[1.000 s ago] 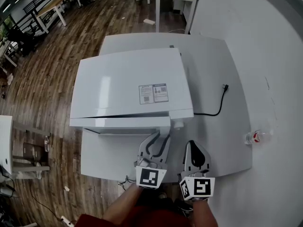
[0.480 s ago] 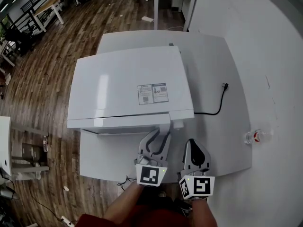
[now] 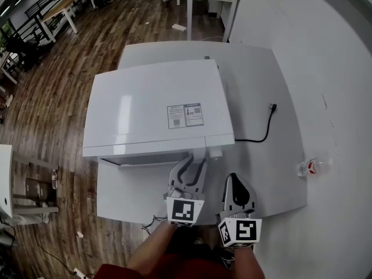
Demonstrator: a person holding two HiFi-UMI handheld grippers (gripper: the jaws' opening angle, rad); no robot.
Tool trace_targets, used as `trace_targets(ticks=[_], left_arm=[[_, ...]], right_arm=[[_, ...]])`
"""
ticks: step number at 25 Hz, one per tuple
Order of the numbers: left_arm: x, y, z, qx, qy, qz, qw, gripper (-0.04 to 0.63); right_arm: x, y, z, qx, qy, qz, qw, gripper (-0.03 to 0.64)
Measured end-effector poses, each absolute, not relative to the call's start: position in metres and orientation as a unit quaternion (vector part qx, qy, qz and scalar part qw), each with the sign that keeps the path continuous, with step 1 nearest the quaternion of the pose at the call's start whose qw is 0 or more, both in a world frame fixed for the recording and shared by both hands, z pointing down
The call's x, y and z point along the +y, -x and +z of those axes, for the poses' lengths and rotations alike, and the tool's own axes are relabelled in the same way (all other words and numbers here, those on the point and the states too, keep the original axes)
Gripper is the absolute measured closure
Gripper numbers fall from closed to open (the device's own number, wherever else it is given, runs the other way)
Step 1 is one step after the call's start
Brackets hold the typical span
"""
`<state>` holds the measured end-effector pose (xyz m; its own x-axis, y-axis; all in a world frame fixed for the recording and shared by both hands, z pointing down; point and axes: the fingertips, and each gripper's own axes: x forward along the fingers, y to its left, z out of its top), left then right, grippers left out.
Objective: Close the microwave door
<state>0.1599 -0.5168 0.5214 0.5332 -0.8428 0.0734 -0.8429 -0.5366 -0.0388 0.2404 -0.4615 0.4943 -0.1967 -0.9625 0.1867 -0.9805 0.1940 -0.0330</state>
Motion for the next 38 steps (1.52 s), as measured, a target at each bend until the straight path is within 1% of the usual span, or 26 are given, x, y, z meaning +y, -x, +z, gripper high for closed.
trace_targets(ticks=[6, 11, 15, 19, 25, 32, 38], left_arm=[[-0.503, -0.153, 0.520, -0.490, -0.870, 0.050, 0.014, 0.468], [-0.481, -0.146, 0.504, -0.489, -0.871, 0.051, -0.014, 0.468], [-0.457, -0.133, 0.490, -0.506, -0.861, 0.044, -0.023, 0.468], [-0.419, -0.116, 0.470, -0.526, -0.849, 0.040, -0.030, 0.471], [-0.348, -0.088, 0.436, -0.561, -0.826, 0.029, -0.051, 0.506], [-0.262, -0.060, 0.406, -0.591, -0.804, 0.026, -0.056, 0.514], [-0.222, -0.038, 0.388, -0.607, -0.792, 0.030, -0.061, 0.522]], right_arm=[[-0.452, -0.238, 0.487, -0.777, -0.624, 0.065, 0.057, 0.588], [-0.437, -0.234, 0.475, -0.784, -0.616, 0.057, 0.051, 0.588], [-0.417, -0.226, 0.462, -0.790, -0.610, 0.050, 0.039, 0.588], [-0.384, -0.218, 0.444, -0.799, -0.600, 0.036, 0.024, 0.588], [-0.324, -0.207, 0.417, -0.813, -0.582, 0.014, -0.004, 0.588], [-0.254, -0.190, 0.388, -0.825, -0.564, 0.004, -0.031, 0.588], [-0.222, -0.171, 0.368, -0.835, -0.548, -0.007, -0.046, 0.588]])
